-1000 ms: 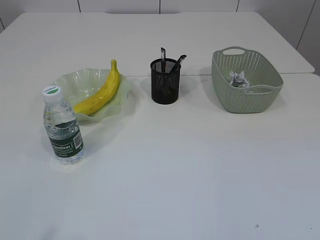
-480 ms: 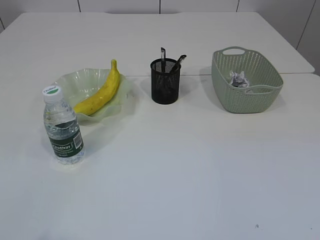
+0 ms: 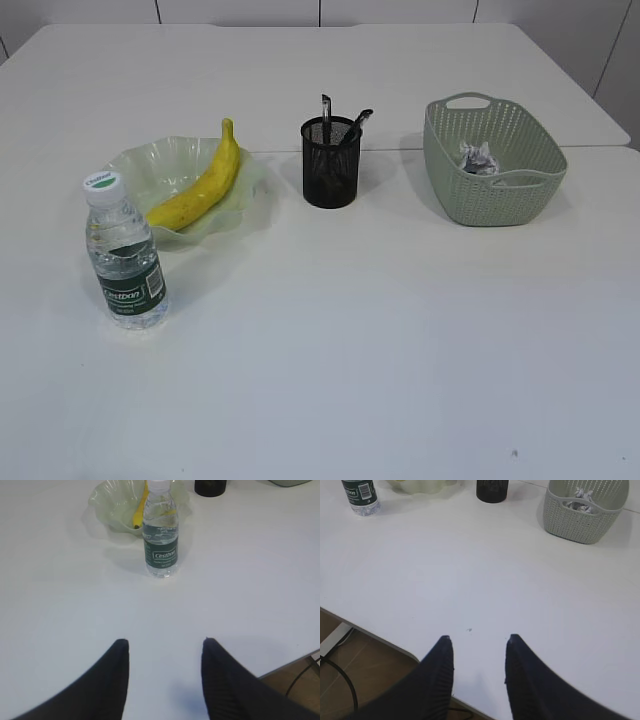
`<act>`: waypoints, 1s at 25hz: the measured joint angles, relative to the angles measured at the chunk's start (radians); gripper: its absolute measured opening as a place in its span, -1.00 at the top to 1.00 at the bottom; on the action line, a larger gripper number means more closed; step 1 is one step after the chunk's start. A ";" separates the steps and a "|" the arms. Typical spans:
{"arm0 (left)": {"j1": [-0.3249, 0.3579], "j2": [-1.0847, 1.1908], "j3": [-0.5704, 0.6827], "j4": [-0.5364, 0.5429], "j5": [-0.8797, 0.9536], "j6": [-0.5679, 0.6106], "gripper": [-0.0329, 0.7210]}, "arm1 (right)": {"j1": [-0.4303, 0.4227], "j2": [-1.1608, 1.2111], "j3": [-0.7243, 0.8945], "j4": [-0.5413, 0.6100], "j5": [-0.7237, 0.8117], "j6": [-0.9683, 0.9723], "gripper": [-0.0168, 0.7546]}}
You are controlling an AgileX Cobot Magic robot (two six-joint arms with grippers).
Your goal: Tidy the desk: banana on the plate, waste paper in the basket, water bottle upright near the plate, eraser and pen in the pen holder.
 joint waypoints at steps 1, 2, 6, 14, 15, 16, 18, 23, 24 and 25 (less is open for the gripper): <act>0.000 0.000 0.000 0.000 0.000 0.000 0.02 | 0.000 0.000 0.000 0.000 0.001 -0.002 0.26; 0.000 0.000 0.000 0.000 0.000 0.000 0.02 | 0.000 0.000 0.000 0.000 0.001 -0.002 0.26; 0.000 0.000 0.000 0.000 0.000 0.000 0.02 | 0.000 0.000 0.000 0.000 0.001 -0.002 0.26; 0.000 0.000 0.000 0.000 0.000 0.000 0.02 | 0.000 0.000 0.000 0.000 0.001 -0.003 0.26; 0.000 0.000 0.000 0.000 0.000 0.000 0.02 | 0.000 0.000 0.000 0.000 0.001 -0.003 0.26; 0.000 0.000 0.000 0.000 0.000 0.000 0.02 | 0.000 0.000 0.000 0.000 0.001 -0.003 0.26; 0.000 0.000 0.000 0.000 0.000 0.000 0.02 | 0.000 0.000 0.000 0.000 0.001 -0.003 0.26; 0.042 0.000 0.000 0.000 0.000 0.000 0.02 | -0.029 0.000 0.000 0.000 0.001 -0.003 0.26; 0.064 0.000 0.000 0.000 0.000 0.000 0.02 | -0.051 0.000 0.000 0.000 0.001 -0.003 0.26; 0.089 0.000 0.000 0.000 0.000 0.000 0.02 | -0.078 0.000 0.000 0.000 0.001 -0.003 0.26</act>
